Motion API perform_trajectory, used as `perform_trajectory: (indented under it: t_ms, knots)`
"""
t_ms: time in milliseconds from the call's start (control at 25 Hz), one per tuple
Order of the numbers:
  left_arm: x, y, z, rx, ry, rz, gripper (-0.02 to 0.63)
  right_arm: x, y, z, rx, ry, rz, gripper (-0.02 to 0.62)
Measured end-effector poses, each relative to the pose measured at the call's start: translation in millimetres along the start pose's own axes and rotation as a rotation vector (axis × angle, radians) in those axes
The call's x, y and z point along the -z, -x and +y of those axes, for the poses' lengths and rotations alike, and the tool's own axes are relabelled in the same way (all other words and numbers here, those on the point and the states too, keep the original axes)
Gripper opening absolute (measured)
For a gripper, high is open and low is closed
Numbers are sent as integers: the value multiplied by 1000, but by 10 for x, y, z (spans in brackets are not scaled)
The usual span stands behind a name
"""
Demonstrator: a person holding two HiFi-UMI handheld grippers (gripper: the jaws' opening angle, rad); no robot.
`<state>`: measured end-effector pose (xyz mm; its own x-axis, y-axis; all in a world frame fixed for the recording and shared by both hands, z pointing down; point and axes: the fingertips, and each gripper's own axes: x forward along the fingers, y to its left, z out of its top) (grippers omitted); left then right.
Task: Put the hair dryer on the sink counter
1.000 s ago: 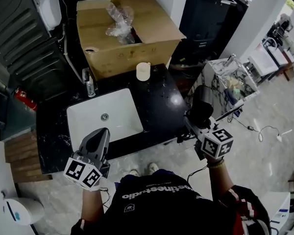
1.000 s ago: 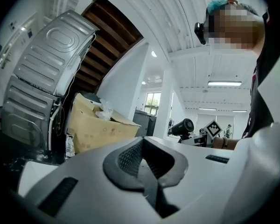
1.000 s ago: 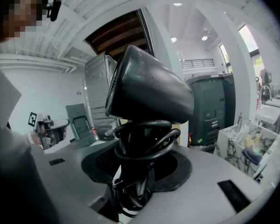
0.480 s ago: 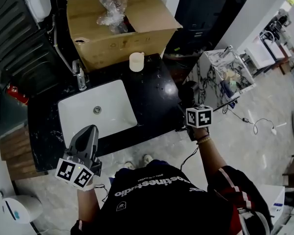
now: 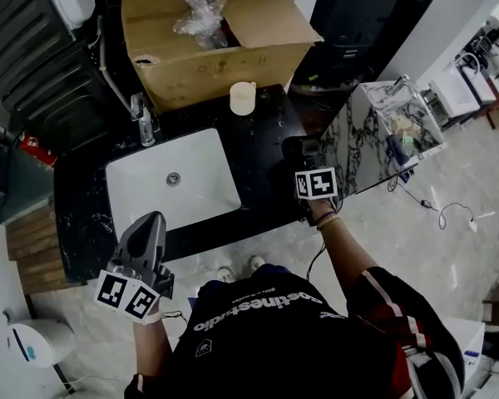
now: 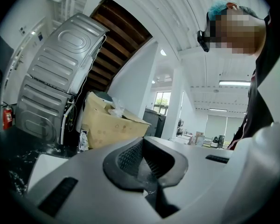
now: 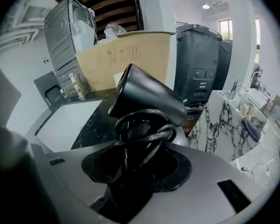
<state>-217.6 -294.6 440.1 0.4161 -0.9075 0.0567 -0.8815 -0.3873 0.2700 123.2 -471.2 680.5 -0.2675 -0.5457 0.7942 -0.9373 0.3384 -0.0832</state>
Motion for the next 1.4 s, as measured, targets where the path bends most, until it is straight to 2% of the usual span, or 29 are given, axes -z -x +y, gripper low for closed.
perform_trajectory:
  t_ms: [280, 560, 880, 1000, 1160, 1320, 1400]
  knots:
    - [16, 75, 60, -37, 4, 10, 14, 16, -188, -42, 47, 19, 12, 201]
    - [18, 46, 8, -30, -5, 15, 14, 35, -259, -60, 98, 75, 11, 207]
    - [27, 25, -21, -12, 0, 14, 14, -17, -118, -16, 104, 107, -16, 256]
    - [30, 21, -31, -4, 3, 9, 14, -143, 84, 22, 75, 62, -78, 258]
    - [11, 12, -60, 10, 5, -5, 14, -402, 555, 175, 8, 22, -212, 258]
    - [-46, -3, -109, 29, -16, -14, 14, -765, 1172, 588, -92, 56, -386, 253]
    - [-86, 0, -145, 36, -30, -21, 14, -956, 1525, 883, -162, 103, -498, 214]
